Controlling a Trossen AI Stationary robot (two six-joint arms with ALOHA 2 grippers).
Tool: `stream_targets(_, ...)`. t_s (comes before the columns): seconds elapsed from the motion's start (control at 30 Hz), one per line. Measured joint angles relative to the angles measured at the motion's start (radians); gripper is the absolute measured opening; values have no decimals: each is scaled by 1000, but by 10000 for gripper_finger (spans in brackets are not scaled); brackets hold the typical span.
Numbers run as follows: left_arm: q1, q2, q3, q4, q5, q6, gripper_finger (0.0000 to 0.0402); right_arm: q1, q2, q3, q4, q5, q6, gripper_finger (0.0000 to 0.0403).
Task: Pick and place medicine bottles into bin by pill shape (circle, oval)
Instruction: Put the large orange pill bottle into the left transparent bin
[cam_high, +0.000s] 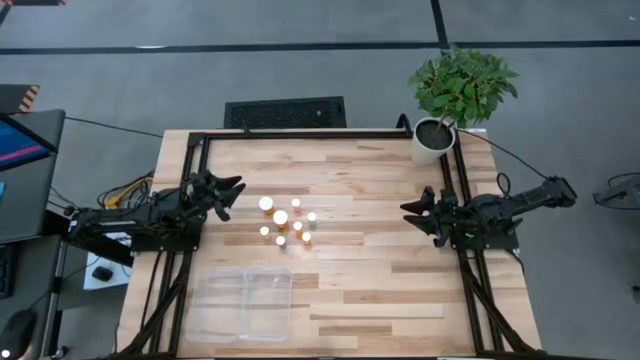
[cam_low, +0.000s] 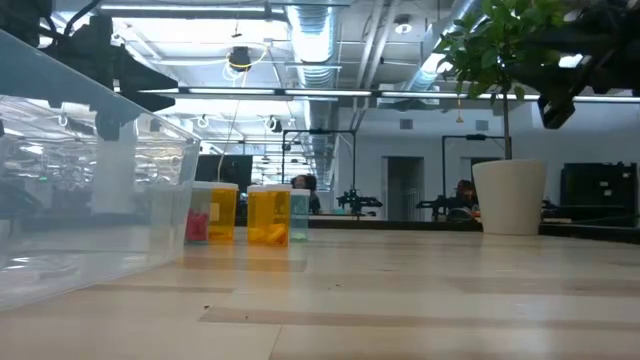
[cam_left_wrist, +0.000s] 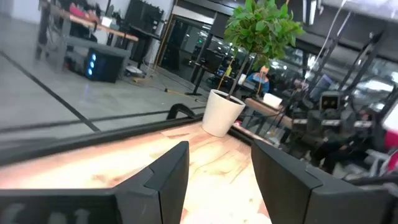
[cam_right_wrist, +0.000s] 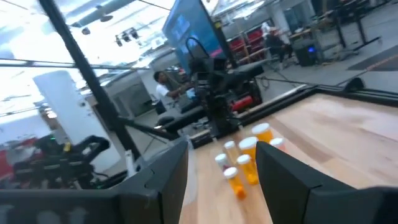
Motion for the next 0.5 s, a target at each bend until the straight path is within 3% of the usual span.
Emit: stream_targets(0.5,0,0,0,35,26,-143,167,-80,2,0,71,21,14,201)
